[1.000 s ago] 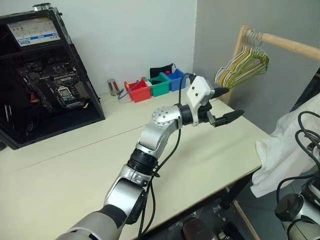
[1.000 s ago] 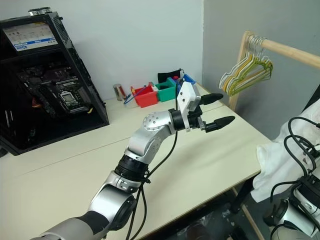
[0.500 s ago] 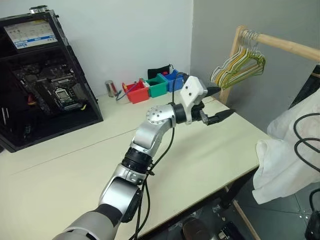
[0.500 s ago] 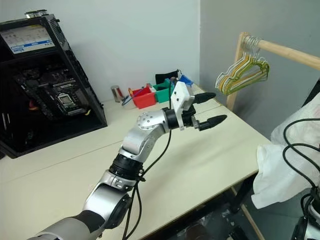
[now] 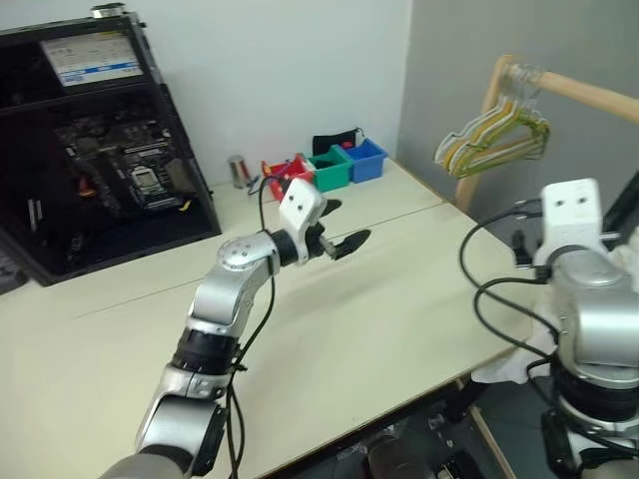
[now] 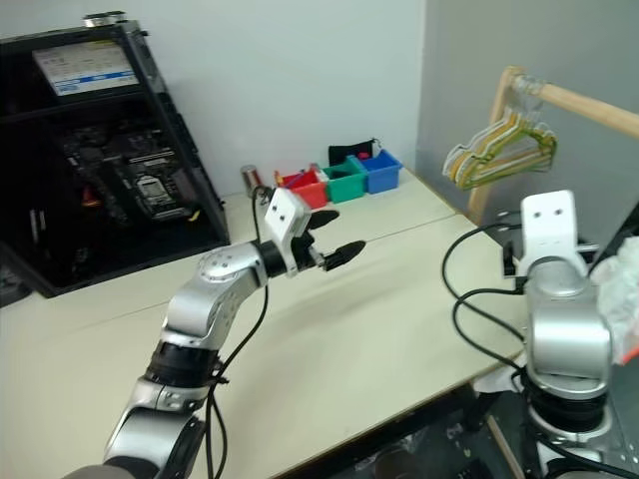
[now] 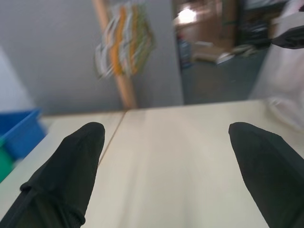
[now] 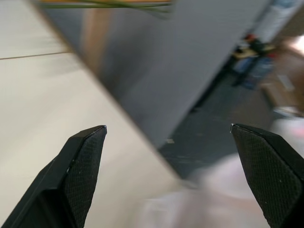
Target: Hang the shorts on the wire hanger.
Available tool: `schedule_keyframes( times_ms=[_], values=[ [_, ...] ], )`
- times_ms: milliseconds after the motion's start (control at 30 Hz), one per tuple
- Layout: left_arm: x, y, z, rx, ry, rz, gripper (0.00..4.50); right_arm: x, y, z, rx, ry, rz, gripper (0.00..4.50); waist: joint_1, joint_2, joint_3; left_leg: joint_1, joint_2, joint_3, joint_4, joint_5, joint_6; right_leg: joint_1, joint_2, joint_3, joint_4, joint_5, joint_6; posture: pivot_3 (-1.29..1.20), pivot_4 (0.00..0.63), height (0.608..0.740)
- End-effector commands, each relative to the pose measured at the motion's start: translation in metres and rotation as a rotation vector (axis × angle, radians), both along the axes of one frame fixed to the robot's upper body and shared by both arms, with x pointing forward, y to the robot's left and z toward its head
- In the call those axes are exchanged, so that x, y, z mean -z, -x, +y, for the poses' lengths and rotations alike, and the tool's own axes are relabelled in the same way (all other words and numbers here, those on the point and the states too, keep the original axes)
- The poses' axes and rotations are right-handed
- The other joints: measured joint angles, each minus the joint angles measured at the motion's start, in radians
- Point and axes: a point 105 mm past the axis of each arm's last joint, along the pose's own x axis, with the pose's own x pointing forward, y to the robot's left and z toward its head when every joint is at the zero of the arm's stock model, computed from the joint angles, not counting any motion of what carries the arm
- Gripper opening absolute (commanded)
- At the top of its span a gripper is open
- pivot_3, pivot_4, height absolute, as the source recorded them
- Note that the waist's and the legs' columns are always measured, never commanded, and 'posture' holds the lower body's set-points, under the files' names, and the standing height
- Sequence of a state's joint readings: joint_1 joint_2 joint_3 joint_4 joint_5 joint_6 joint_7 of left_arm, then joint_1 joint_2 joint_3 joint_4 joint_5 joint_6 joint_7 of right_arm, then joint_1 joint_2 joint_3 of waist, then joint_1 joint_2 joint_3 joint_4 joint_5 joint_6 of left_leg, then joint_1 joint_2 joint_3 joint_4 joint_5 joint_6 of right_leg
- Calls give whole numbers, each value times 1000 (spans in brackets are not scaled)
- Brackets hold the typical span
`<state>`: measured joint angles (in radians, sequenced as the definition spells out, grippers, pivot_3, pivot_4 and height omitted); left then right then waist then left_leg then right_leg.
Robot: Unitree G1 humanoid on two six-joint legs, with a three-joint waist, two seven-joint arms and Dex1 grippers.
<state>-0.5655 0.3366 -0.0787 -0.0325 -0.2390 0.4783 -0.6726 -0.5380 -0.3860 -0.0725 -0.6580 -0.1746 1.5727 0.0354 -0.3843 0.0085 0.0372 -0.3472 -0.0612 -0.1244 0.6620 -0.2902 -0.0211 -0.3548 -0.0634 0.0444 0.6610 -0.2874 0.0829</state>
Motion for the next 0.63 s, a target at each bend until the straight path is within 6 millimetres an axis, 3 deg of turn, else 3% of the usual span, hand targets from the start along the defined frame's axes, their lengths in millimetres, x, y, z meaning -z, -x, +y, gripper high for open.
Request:
schedule_keyframes(
  times_ms=[33, 133, 267, 433, 533, 633],
  values=[
    [-21, 2, 37, -192, 31, -69, 4500, -5, -19, 31, -123, -7, -79, 4421, 36, 0, 0, 0, 0, 0, 0, 0, 0, 0, 0, 0, 1, 0, 0, -257, 0, 740],
    [-12, 5, 71, -384, 34, -60, 4500, 3, -34, 73, -305, -79, -119, 4421, 77, -1, 0, 0, 0, -3, 0, 0, 0, -1, 1, 0, 1, 1, -1, -192, 0, 740],
    [11, 19, 103, -593, 18, -22, 4500, 19, -39, 103, -424, -192, -171, 4421, 140, -2, -1, 0, 1, -8, -1, 0, 0, -2, 3, 0, 2, 3, -5, -115, 0, 740],
    [48, 42, 117, -757, 48, 80, 4500, 51, -36, 111, -432, -284, -156, 4421, 235, -4, -1, 0, 0, -8, -1, 0, -2, -8, 4, 0, 1, 5, -9, -45, 12, 740],
    [55, 45, 123, -816, 90, 117, 4500, 62, -36, 114, -436, -283, -147, 4421, 295, -9, 3, 0, -1, -7, -1, -1, -3, -9, 4, -1, 1, 6, -11, -17, 22, 740],
    [57, 43, 120, -831, 124, 128, 4500, 77, -36, 106, -406, -280, -121, 4421, 319, -11, 6, 0, 1, -8, -1, 0, -4, -10, 7, -1, 1, 9, -15, -6, 22, 740]
  ],
)
